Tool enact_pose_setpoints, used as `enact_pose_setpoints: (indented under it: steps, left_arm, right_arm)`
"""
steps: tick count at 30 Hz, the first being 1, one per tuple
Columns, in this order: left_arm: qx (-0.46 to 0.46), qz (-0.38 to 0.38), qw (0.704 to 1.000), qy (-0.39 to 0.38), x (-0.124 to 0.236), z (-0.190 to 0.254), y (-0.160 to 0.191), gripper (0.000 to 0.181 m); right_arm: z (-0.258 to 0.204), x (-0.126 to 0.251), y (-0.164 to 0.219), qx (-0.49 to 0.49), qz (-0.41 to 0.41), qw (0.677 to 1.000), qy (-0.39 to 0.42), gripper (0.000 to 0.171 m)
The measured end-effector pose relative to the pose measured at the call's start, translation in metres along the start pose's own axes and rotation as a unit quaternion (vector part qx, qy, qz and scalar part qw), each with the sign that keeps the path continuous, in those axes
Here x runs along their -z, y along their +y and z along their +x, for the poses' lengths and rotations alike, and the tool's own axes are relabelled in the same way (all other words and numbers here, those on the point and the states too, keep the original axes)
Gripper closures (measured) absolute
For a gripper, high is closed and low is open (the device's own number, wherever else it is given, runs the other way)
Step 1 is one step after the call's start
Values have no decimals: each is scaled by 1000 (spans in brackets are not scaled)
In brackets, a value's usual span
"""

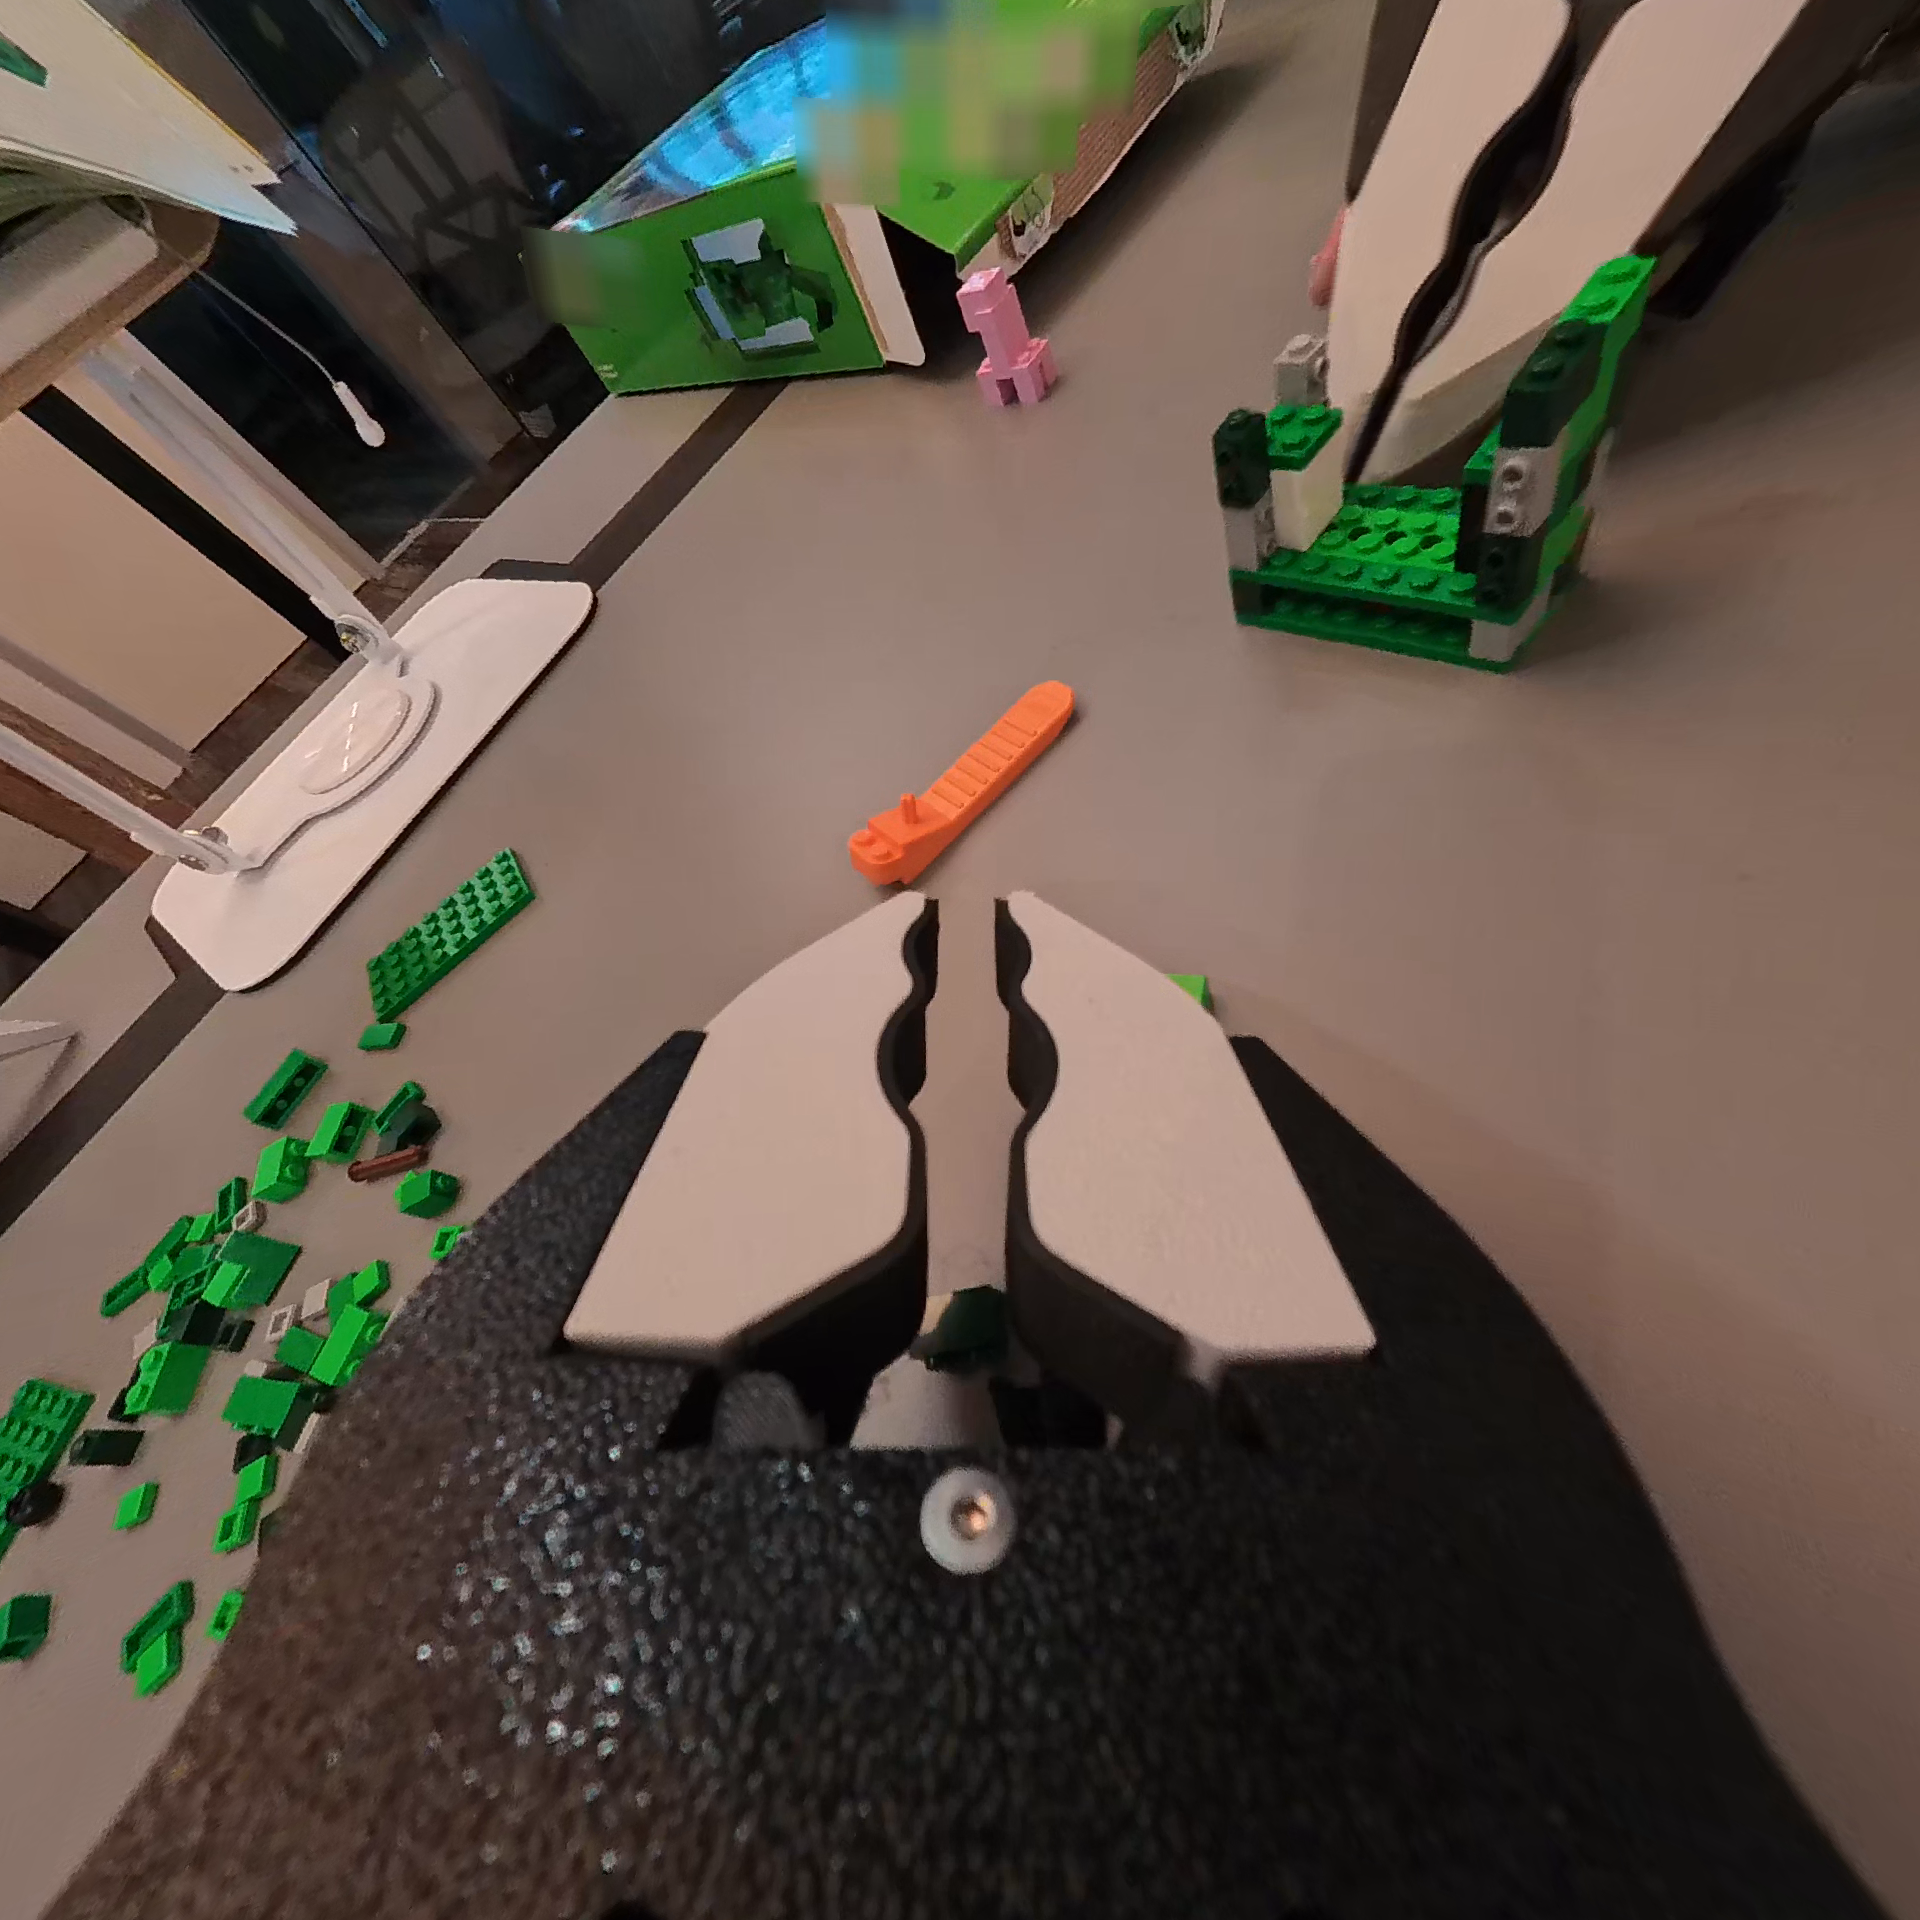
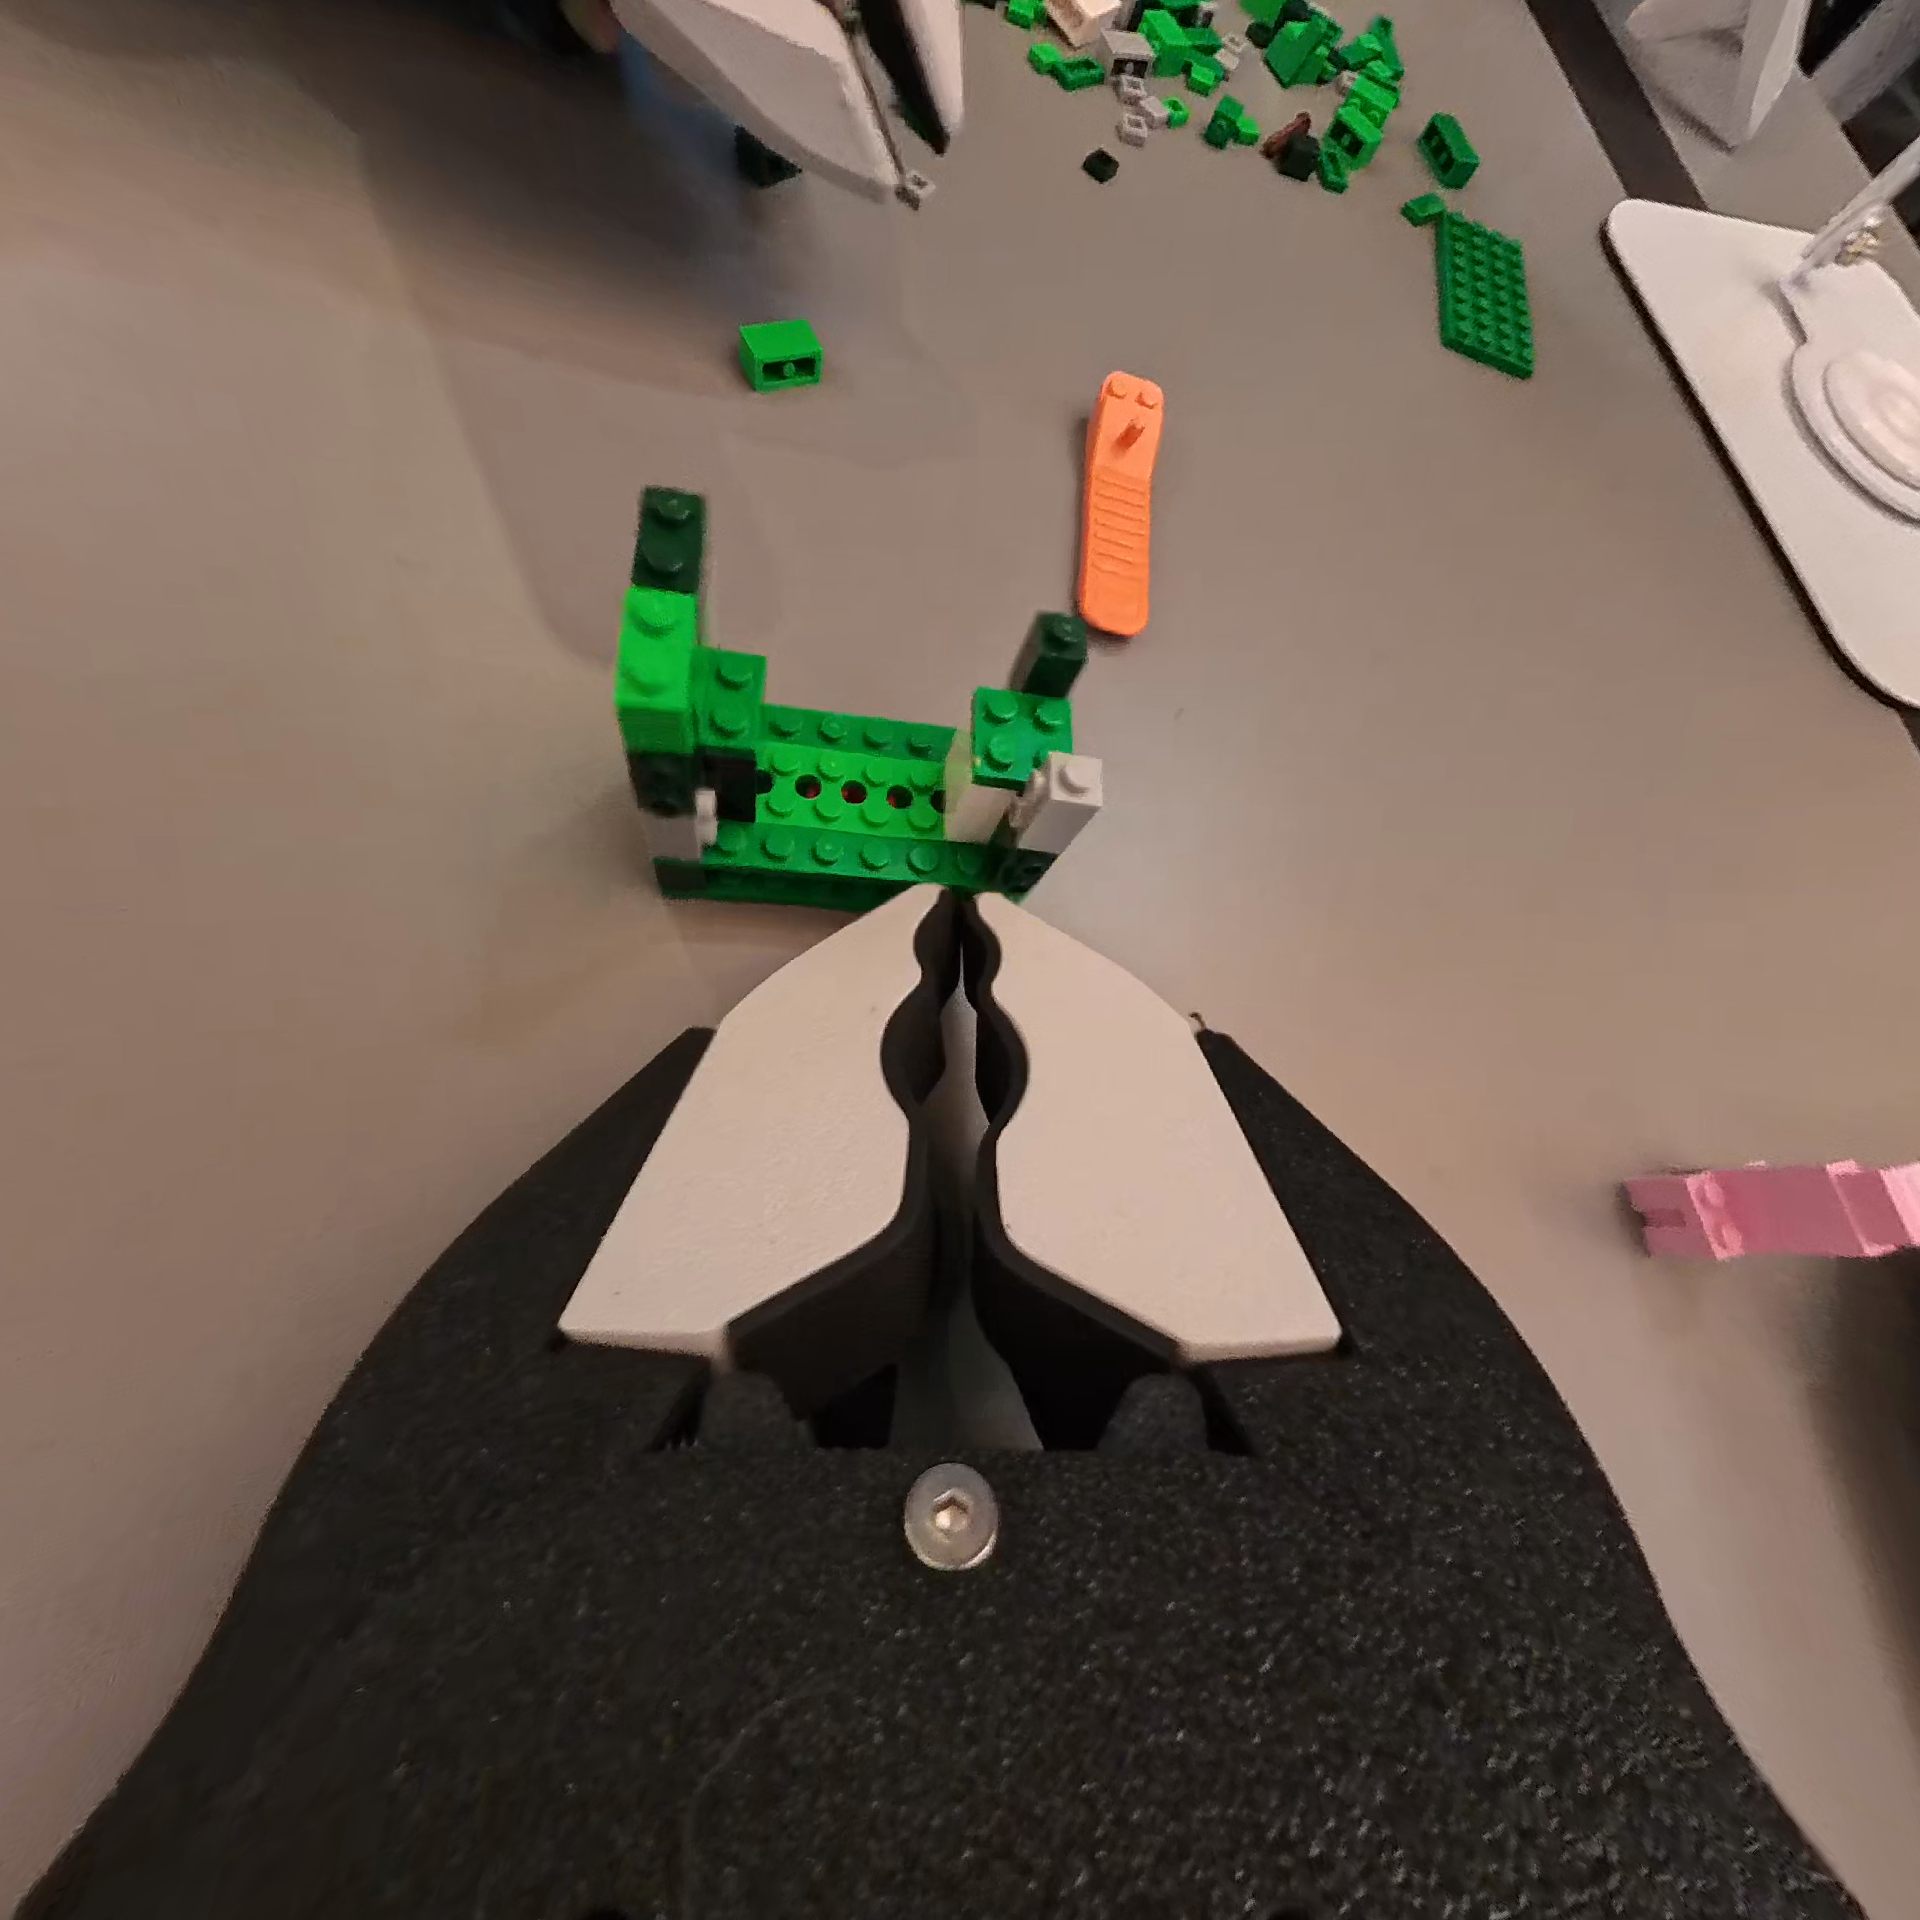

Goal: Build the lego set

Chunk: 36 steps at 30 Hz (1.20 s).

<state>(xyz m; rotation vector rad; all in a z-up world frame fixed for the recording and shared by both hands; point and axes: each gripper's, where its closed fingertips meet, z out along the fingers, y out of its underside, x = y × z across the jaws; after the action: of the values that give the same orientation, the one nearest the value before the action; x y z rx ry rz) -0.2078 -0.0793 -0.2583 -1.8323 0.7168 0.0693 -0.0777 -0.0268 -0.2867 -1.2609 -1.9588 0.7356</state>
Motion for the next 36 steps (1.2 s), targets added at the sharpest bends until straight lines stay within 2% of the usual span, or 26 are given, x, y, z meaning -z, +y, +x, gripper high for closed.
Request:
enact_pose_setpoints:
  steps: [5,11,13,15,19,21,23,27,30,36]
  left_arm:
    - [-1,0,1000,-1,0,0,0,172]
    - [0,0,1000,2,0,0,1,172]
    - [1,3,1000,0,1,-1,0,171]
    - [2,9,1000,-8,3,-5,-2,170]
    - [7,26,999,-39,8,-16,-9,170]
    - [16,30,999,-39,9,-17,-10,169]
    - [20,26,999,-27,8,-14,-9,167]
    - [19,11,999,38,7,5,-6,147]
    - [37,-17,994,105,9,23,-2,138]
    - [22,-64,989,132,12,32,10,145]
  right_arm:
    - [15,-9,-16,-24,21,998,61,171]
    - [44,21,-26,-57,86,986,132,168]
    - [55,34,-34,-102,107,976,160,146]
    - [60,58,-59,-160,150,953,209,115]
    - [32,102,-99,-193,271,891,310,101]
    - [13,91,-91,-170,239,892,344,93]
    - [-9,62,-80,-144,183,917,325,93]
    - [-26,31,-58,-119,66,938,318,90]
    - [-26,23,-50,-127,25,941,313,92]
    - [-14,36,-30,-134,-21,927,349,100]
